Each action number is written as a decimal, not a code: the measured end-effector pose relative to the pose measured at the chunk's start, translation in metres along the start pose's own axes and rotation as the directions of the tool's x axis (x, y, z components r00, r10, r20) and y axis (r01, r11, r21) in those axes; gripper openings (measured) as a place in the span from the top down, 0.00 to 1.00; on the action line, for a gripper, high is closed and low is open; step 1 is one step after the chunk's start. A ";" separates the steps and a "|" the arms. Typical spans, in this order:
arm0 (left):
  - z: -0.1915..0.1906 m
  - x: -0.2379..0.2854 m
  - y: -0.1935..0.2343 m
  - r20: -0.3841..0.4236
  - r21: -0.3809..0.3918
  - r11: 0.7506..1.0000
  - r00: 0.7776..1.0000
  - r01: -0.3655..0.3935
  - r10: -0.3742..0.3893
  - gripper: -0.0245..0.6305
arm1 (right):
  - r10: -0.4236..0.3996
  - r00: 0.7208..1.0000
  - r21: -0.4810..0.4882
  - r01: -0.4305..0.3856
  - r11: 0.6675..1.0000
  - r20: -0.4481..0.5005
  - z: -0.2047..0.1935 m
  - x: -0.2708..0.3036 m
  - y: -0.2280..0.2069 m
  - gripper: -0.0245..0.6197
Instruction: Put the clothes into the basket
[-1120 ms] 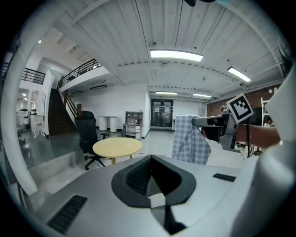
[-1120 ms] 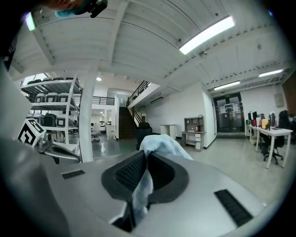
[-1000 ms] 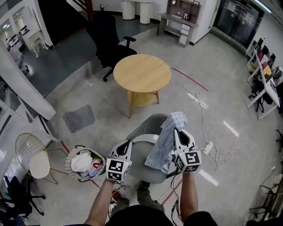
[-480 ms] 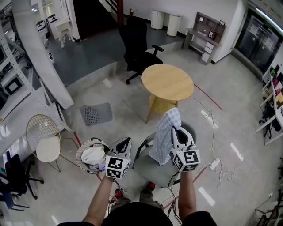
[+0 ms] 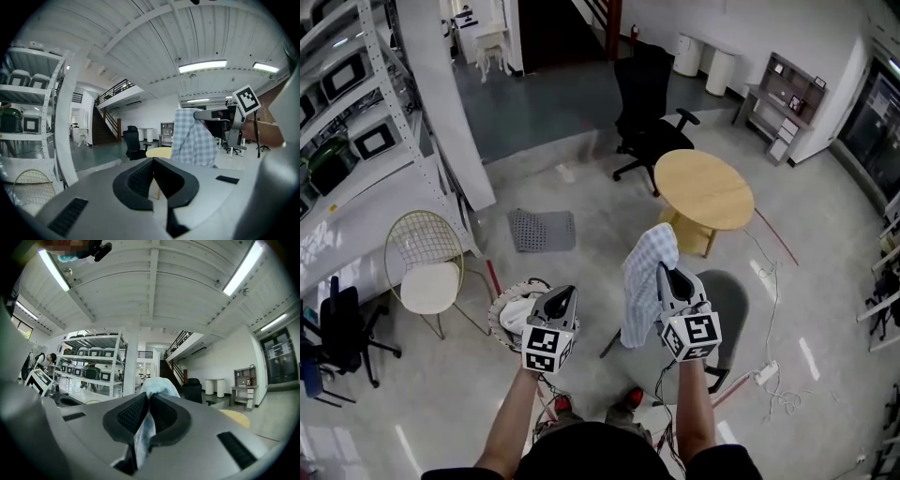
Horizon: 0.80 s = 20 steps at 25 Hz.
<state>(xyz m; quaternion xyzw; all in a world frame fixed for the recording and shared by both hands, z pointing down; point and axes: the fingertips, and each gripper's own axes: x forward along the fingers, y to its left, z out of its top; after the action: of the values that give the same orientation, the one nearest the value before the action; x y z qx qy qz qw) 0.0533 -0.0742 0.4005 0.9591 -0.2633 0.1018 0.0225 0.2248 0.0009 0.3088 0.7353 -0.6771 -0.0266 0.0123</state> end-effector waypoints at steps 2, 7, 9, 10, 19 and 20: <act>0.000 -0.012 0.018 0.004 -0.004 1.000 1.000 -0.024 0.024 0.95 | 0.033 0.999 0.001 -0.033 0.999 0.005 0.002 0.014 0.022 0.90; -0.006 -0.041 0.060 0.008 -0.015 0.997 0.997 -0.082 0.082 0.95 | 0.105 0.994 0.001 -0.105 0.994 0.008 0.003 0.044 0.076 0.90; -0.010 -0.054 0.078 0.006 -0.020 0.994 0.994 -0.105 0.106 0.95 | 0.131 0.991 -0.001 -0.131 0.991 0.009 0.003 0.056 0.096 0.90; -0.012 -0.061 0.087 0.005 -0.023 0.993 0.993 -0.117 0.117 0.95 | 0.143 0.990 -0.001 -0.143 0.990 0.011 0.004 0.062 0.106 0.90; -0.018 -0.109 0.162 0.017 -0.046 0.977 0.977 -0.209 0.210 0.95 | 0.239 0.971 -0.018 -0.239 0.971 0.029 0.018 0.112 0.189 0.90; -0.019 -0.112 0.169 0.018 -0.050 0.975 0.975 -0.219 0.220 0.95 | 0.248 0.968 -0.018 -0.247 0.969 0.029 0.017 0.117 0.196 0.90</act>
<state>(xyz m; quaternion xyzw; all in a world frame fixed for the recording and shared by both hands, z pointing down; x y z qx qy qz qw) -0.1309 -0.1618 0.3943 0.9245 -0.3701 0.0861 0.0311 0.0380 -0.1317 0.2995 0.6445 -0.7635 -0.0410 0.0101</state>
